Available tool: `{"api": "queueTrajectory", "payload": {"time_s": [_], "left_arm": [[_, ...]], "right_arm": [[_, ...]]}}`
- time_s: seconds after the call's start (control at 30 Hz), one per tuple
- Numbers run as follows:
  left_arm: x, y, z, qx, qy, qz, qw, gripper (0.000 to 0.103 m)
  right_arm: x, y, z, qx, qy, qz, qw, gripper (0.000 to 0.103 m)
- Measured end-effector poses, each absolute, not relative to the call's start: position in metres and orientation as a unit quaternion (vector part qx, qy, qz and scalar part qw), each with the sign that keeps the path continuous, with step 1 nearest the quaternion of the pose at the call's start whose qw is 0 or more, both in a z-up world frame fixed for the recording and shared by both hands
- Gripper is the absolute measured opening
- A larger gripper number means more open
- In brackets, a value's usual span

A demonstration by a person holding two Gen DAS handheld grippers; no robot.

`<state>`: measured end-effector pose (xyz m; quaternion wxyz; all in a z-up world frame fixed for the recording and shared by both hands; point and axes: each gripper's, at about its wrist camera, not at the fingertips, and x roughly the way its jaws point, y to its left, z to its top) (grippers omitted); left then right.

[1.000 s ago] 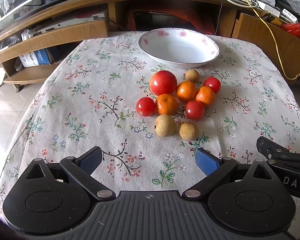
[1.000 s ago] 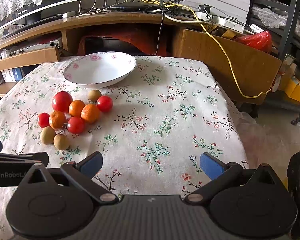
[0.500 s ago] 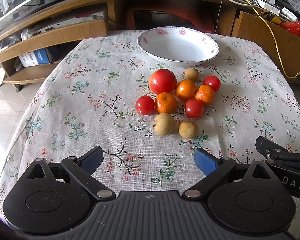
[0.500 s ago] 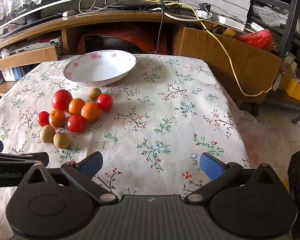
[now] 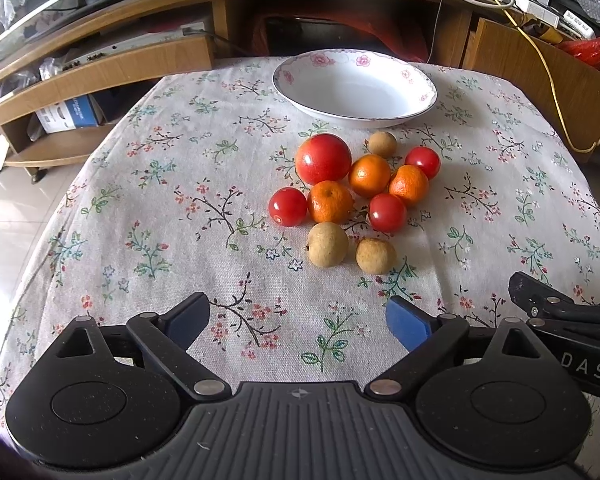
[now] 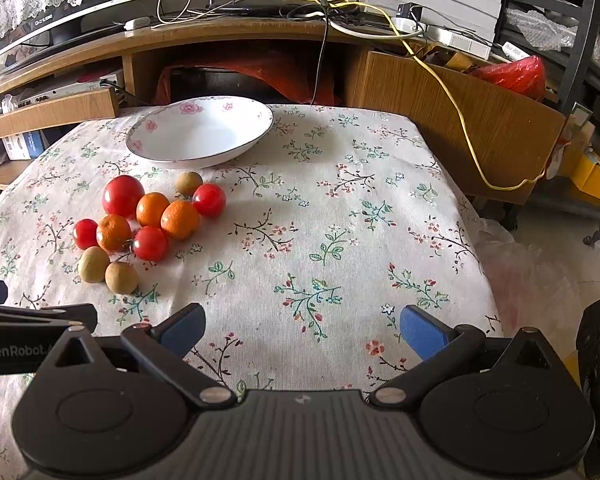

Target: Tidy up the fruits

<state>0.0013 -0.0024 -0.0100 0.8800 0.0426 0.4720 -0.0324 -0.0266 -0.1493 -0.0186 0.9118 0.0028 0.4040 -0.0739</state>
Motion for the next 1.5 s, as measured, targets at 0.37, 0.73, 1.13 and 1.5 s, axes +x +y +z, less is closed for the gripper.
{"api": "queueTrajectory", "payload": {"time_s": [0.37, 0.73, 1.13, 1.5], "left_arm": [[0.002, -0.003, -0.01, 0.044, 0.474, -0.034, 0.879, 0.095], [0.002, -0.005, -0.01, 0.047, 0.474, -0.033, 0.878, 0.093], [0.002, -0.003, -0.011, 0.047, 0.475, -0.034, 0.878, 0.092], [0.006, 0.03, -0.01, -0.014, 0.477, -0.035, 0.878, 0.088]], "right_arm": [[-0.026, -0.149, -0.02, 0.005, 0.408, -0.073, 0.91, 0.097], [-0.026, -0.148, -0.021, 0.008, 0.411, -0.071, 0.909, 0.097], [-0.025, -0.147, -0.022, 0.009, 0.413, -0.067, 0.908, 0.096], [-0.011, -0.133, -0.018, 0.012, 0.404, -0.018, 0.915, 0.089]]}}
